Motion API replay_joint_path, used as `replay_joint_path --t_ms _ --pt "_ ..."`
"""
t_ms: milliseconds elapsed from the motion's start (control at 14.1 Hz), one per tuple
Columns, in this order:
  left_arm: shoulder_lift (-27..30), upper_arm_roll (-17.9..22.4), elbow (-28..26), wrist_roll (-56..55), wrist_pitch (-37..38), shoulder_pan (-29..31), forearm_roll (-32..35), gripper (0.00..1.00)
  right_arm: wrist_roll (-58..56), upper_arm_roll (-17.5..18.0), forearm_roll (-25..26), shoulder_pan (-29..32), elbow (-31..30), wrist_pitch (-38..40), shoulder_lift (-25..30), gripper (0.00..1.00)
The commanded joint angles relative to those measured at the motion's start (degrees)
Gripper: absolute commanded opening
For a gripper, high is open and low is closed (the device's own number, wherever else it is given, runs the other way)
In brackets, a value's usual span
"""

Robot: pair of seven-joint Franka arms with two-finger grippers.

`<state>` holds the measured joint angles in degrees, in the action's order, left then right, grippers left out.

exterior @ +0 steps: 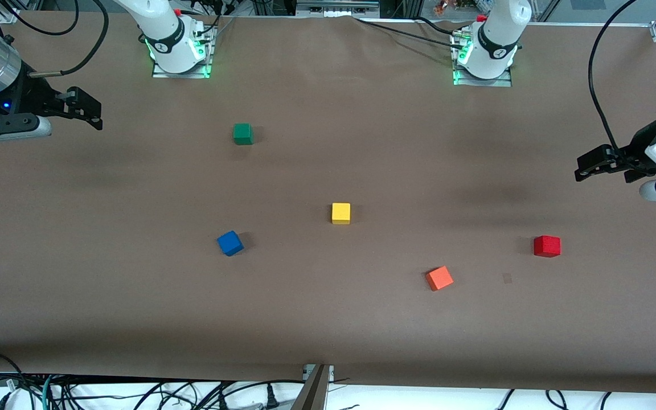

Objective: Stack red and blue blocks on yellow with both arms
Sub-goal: 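Move the left gripper toward the red block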

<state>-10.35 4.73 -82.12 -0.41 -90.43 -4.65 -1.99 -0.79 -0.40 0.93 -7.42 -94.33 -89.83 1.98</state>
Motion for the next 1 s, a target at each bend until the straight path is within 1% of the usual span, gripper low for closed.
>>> replay_joint_path --t_ms 0,498,569,711,783,925 --pt "-0.99 0.02 1.87 1.03 0.70 0.08 -0.82 1.00 -0.88 0.67 0.65 0.56 1.60 1.06 -0.57 1.00" --pt "-2.04 0.28 1.88 1.55 0.70 1.22 -0.21 1.00 -1.67 0.67 0.57 0.74 1.60 1.15 -0.66 1.00" --pt "-3.70 0.46 1.87 1.55 0.70 1.57 -0.03 1.00 -1.50 0.67 0.39 0.74 1.51 1.32 -0.92 1.00" --pt "-6.34 0.55 1.87 2.08 0.61 5.33 -0.29 1.00 -0.88 0.67 -0.05 0.83 1.07 1.76 -0.83 1.00" --pt "-8.53 0.46 1.96 2.95 0.52 6.40 -0.56 1.00 -0.71 0.67 -0.05 0.74 0.99 1.85 -0.75 1.00" --pt "-12.84 0.46 1.96 3.48 -0.44 6.76 -0.29 1.00 -0.70 0.84 -0.31 0.74 0.29 1.76 -0.48 1.00"
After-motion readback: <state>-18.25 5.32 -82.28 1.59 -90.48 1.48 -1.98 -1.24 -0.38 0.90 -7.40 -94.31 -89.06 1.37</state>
